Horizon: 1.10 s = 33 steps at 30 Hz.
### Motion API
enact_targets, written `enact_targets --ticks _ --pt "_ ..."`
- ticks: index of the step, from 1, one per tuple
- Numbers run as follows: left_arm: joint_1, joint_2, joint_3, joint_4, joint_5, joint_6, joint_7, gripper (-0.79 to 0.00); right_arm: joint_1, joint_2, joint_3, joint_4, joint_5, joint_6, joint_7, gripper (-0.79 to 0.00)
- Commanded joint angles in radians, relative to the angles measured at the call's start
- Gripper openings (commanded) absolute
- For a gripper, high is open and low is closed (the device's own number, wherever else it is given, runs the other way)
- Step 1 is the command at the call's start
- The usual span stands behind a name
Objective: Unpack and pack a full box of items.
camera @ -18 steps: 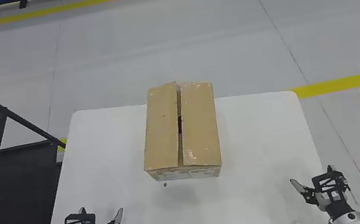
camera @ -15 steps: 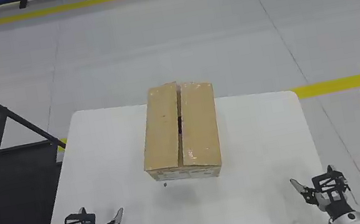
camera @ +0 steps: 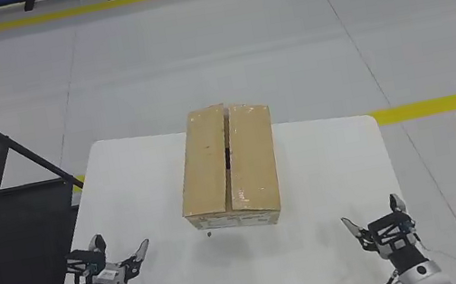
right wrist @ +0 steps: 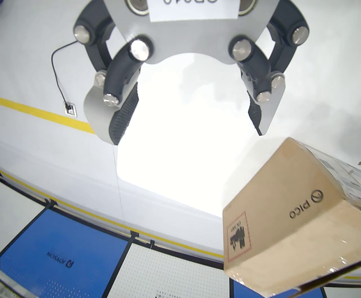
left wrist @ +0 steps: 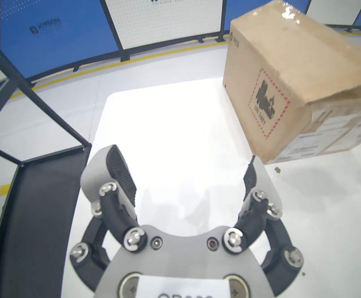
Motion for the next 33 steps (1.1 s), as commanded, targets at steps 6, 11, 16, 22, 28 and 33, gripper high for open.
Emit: enact_targets --ticks 6,11,16,22,28,33 --pt "-0.108 -0.002 0.025 0.050 -0.013 -0.019 -0.001 0.000 0.102 -0.016 -0.130 -0.027 -0.104 0.031 0.096 0.000" --pt "-0.108 -0.002 0.025 0.050 -0.013 -0.019 -0.001 0.000 0.102 -0.016 -0.130 -0.027 -0.104 0.031 0.096 0.000" --pt "-0.110 -0.003 0.027 0.059 -0.022 -0.016 -0.008 0.000 0.101 -0.017 -0.132 -0.028 -0.100 0.042 0.060 0.000" --pt "-0.238 -0.014 0.095 0.167 -0.050 -0.014 -0.018 0.000 0.180 -0.034 -0.207 0.005 -0.093 0.057 -0.028 0.000" --pt "-0.402 -0.032 0.201 0.306 -0.018 0.010 0.012 0.000 0.260 -0.050 -0.277 0.052 -0.140 0.077 -0.079 0.000" --pt "-0.479 -0.048 0.268 0.398 -0.009 0.038 0.028 0.000 0.261 -0.046 -0.309 0.046 -0.287 0.033 -0.095 0.000"
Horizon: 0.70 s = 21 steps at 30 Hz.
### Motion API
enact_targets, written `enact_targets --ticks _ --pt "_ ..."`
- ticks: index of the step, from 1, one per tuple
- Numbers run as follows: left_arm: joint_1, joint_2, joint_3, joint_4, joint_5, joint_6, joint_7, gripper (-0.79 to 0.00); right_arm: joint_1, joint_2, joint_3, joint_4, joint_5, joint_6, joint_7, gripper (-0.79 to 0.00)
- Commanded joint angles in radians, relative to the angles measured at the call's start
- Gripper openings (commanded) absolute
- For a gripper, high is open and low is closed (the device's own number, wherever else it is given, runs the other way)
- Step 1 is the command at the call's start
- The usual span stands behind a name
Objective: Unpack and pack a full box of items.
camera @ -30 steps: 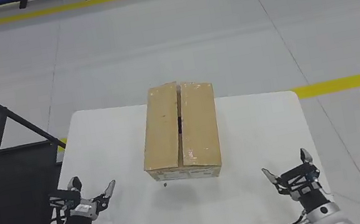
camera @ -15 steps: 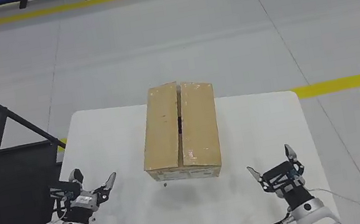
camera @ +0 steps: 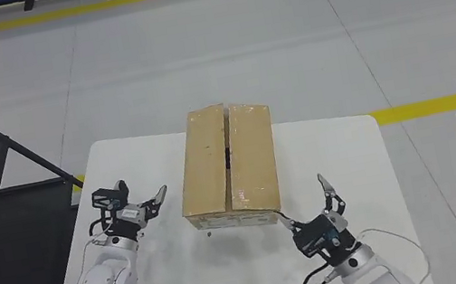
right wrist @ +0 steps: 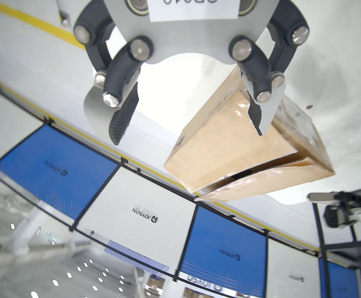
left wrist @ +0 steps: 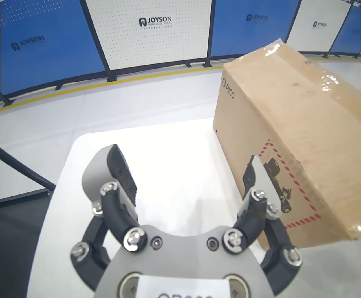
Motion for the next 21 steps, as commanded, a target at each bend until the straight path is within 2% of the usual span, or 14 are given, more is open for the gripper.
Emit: enact_targets --ticks 1,8,21 --pt "-0.005 -0.002 0.009 0.012 0.011 0.003 0.002 0.000 0.000 0.000 0.001 0.000 0.055 0.009 0.001 0.000" --pt "-0.005 -0.002 0.009 0.012 0.011 0.003 0.002 0.000 -0.006 0.000 -0.007 0.004 0.043 -0.014 -0.022 0.000" --pt "0.005 -0.015 0.089 -0.004 0.049 -0.027 -0.019 0.000 0.005 -0.003 -0.029 0.018 -0.038 -0.076 -0.061 0.000"
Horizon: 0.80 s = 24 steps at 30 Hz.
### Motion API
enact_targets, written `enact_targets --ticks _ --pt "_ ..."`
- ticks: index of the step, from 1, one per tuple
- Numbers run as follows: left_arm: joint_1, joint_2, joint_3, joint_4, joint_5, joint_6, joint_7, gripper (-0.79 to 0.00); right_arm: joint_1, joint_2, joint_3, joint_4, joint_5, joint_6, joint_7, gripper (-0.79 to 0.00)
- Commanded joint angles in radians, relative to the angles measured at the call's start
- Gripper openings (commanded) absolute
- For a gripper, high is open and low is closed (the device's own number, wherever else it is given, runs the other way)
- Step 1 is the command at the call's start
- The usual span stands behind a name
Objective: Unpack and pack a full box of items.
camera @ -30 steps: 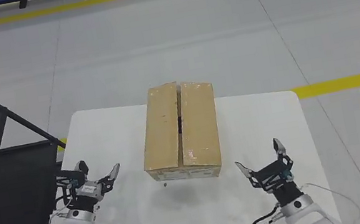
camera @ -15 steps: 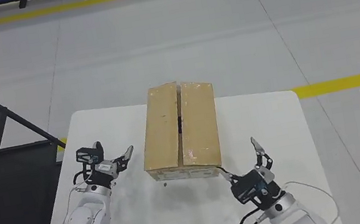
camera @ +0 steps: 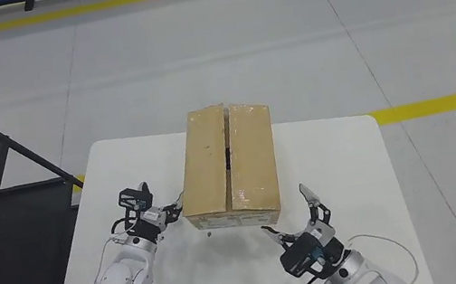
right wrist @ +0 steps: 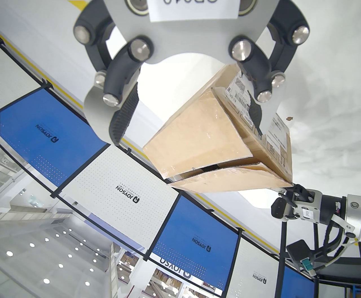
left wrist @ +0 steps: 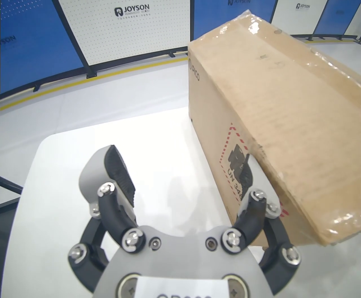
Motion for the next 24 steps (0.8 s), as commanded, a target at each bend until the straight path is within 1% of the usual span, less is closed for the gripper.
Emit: enact_targets --ticks 1,11,18,22,24 --pt "0.001 -0.001 0.010 -0.001 0.008 -0.011 -0.002 0.000 -0.001 0.000 0.004 0.001 -0.002 -0.007 -0.003 0.000" --pt "0.018 -0.001 0.047 -0.035 0.058 -0.093 0.003 0.000 0.015 -0.003 -0.005 0.005 -0.027 -0.067 0.006 0.000" --pt "0.031 -0.004 0.080 -0.051 0.082 -0.140 0.015 0.000 0.028 -0.007 -0.011 0.021 -0.027 -0.072 0.002 0.000" --pt "0.035 -0.005 0.098 -0.051 0.068 -0.207 0.039 0.000 0.030 -0.010 -0.011 0.027 -0.022 -0.070 -0.003 0.000" --pt "0.038 -0.004 0.095 -0.046 0.072 -0.206 0.042 0.000 0.029 -0.011 -0.011 0.029 -0.020 -0.067 -0.007 0.000"
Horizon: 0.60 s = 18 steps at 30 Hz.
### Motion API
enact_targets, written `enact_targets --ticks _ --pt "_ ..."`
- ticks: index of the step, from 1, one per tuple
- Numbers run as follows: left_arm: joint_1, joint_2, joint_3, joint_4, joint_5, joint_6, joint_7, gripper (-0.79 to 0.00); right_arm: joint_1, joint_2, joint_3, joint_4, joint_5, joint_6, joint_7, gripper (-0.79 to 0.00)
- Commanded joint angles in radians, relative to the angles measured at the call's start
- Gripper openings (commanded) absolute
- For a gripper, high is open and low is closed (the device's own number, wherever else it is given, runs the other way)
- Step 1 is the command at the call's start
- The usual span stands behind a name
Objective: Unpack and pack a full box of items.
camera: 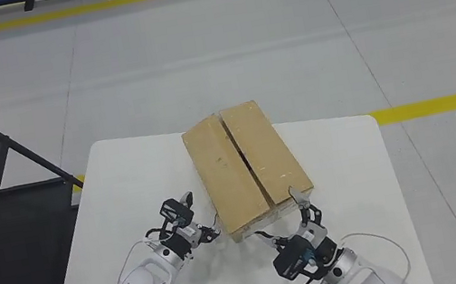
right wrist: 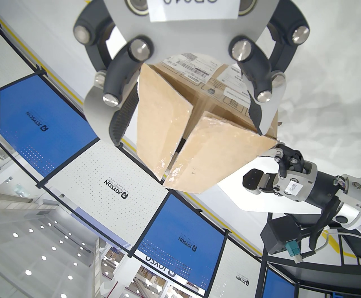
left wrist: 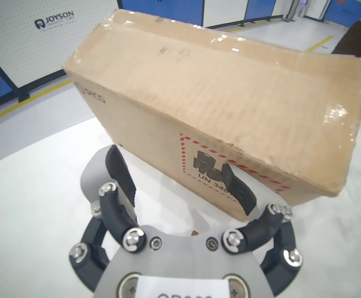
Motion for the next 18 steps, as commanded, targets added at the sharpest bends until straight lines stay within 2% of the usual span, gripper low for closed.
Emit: enact_targets --ticks 1,12,18 --pt "0.005 0.001 -0.006 0.005 0.009 0.016 -0.001 0.000 -0.002 -0.001 0.000 0.002 0.001 0.004 -0.005 0.000" --pt "0.033 0.016 -0.027 0.021 0.069 -0.060 0.072 0.000 -0.013 -0.003 0.020 0.006 0.010 0.006 -0.019 0.000" --pt "0.018 0.011 0.006 0.012 0.077 -0.072 0.078 0.000 -0.015 -0.004 0.027 0.002 0.008 0.002 -0.022 0.000"
